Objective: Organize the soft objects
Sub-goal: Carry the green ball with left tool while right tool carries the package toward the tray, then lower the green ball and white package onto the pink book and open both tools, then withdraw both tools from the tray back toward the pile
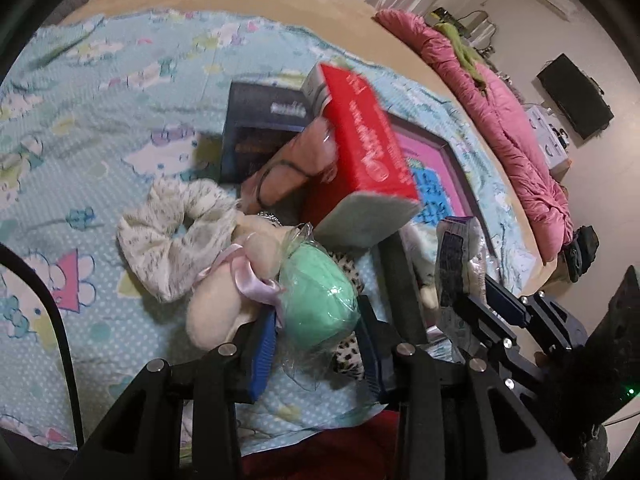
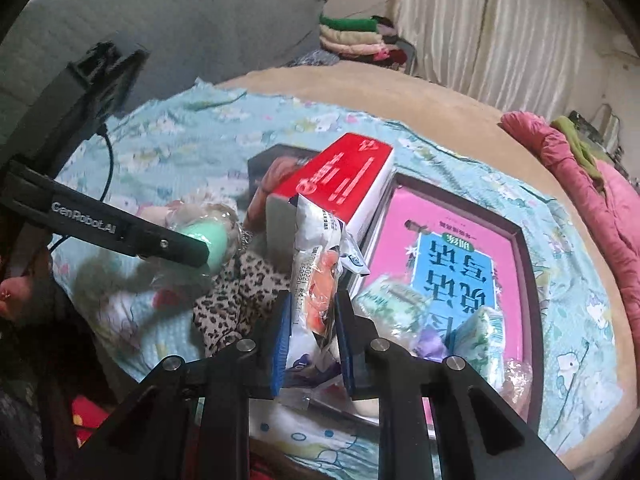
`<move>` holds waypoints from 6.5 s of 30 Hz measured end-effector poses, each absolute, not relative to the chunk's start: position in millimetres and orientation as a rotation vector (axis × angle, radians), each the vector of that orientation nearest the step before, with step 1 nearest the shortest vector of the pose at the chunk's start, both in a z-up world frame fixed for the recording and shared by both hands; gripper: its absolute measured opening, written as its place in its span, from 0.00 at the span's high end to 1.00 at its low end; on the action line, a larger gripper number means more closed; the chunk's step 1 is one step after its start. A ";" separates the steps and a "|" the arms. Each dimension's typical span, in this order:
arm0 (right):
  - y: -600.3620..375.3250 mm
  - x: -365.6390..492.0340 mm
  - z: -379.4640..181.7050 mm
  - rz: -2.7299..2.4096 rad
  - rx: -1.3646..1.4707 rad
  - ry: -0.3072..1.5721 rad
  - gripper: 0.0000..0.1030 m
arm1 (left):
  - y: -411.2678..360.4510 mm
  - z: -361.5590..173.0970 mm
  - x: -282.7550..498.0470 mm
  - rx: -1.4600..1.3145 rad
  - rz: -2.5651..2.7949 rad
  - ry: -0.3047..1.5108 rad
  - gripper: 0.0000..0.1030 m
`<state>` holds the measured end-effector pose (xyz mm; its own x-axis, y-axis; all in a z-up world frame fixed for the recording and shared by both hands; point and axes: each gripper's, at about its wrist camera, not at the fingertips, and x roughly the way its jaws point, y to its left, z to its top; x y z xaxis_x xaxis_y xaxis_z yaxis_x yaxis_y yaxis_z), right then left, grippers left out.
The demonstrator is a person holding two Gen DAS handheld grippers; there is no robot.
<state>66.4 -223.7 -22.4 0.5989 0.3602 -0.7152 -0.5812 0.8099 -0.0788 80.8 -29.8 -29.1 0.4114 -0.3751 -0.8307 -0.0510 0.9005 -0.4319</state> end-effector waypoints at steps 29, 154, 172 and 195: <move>-254.5 66.8 -4.4 0.522 -0.165 0.714 0.79 | -50.8 -57.1 87.0 -0.368 -0.213 1.185 0.62; -312.4 144.1 -55.9 0.359 -0.021 0.856 0.75 | -184.9 -42.5 167.0 -0.225 -0.432 1.092 0.70; -309.7 142.5 -55.4 0.341 -0.048 0.850 0.52 | -163.4 -43.3 152.4 -0.239 -0.422 1.050 0.43; -321.2 116.9 -25.7 0.255 -0.035 0.784 0.29 | -139.1 -24.1 124.7 -0.240 -0.409 1.020 0.29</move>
